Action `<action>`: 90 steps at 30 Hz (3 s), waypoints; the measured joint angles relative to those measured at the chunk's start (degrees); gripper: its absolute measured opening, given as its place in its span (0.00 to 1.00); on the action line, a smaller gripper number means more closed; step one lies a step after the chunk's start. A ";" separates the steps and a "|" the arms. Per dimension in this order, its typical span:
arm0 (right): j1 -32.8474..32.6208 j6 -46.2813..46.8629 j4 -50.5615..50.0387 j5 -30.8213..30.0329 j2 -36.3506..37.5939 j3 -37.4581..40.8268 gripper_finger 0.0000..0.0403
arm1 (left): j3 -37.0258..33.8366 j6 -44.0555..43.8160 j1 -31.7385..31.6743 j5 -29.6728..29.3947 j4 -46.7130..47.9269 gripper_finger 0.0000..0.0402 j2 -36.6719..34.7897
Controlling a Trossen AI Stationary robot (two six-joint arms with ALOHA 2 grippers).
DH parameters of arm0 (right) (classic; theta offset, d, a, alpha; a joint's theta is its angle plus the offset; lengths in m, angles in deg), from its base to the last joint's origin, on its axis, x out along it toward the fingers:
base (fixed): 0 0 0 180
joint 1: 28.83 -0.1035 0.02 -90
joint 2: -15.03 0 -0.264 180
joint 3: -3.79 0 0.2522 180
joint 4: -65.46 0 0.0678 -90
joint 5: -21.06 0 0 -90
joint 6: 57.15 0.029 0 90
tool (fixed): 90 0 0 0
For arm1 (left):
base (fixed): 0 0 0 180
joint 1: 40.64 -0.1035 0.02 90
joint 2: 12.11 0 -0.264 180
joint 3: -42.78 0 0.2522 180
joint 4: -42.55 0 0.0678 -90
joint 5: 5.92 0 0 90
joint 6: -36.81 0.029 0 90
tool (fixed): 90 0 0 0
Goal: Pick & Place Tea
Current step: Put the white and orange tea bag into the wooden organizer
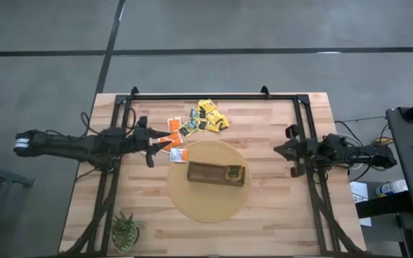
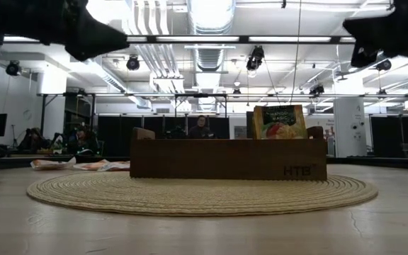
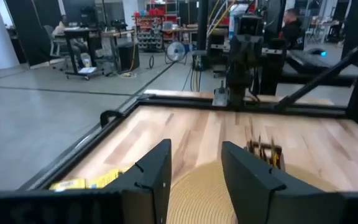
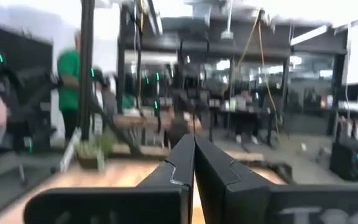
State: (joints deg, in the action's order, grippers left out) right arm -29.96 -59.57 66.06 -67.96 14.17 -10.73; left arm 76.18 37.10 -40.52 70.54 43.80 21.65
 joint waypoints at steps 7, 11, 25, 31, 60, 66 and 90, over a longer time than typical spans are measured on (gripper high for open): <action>0.00 0.34 -12.37 -2.64 0.01 -0.02 0.02 | -2.22 1.59 0.00 -0.59 0.86 0.34 -0.16; 0.00 0.76 -14.40 -2.62 -0.15 -0.04 0.02 | -2.98 1.38 -0.02 -1.90 2.03 0.34 -0.12; 0.00 -1.00 -14.39 -2.60 -0.48 -0.07 0.02 | 0.09 -17.24 -0.04 -8.58 15.84 0.34 1.12; 0.00 -1.00 -14.39 -2.60 -0.48 -0.07 0.02 | 1.47 -30.07 -0.04 -11.71 18.59 0.34 3.14; 0.02 -1.02 -14.37 -2.58 -0.42 -0.09 0.02 | 0.77 -56.62 -0.26 -9.03 23.69 0.34 21.98; 0.01 -1.02 -14.37 -2.58 -0.42 -0.09 0.02 | 0.75 -57.61 -0.26 -7.40 21.12 0.34 26.16; 0.02 -1.04 -14.37 -2.58 -0.42 -0.09 0.02 | 0.70 -58.51 -0.92 -3.36 14.84 0.34 35.72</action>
State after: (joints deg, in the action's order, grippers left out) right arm -29.94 -60.61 51.69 -70.54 13.75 -10.82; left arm 76.88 -21.41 -41.44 67.19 58.64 57.37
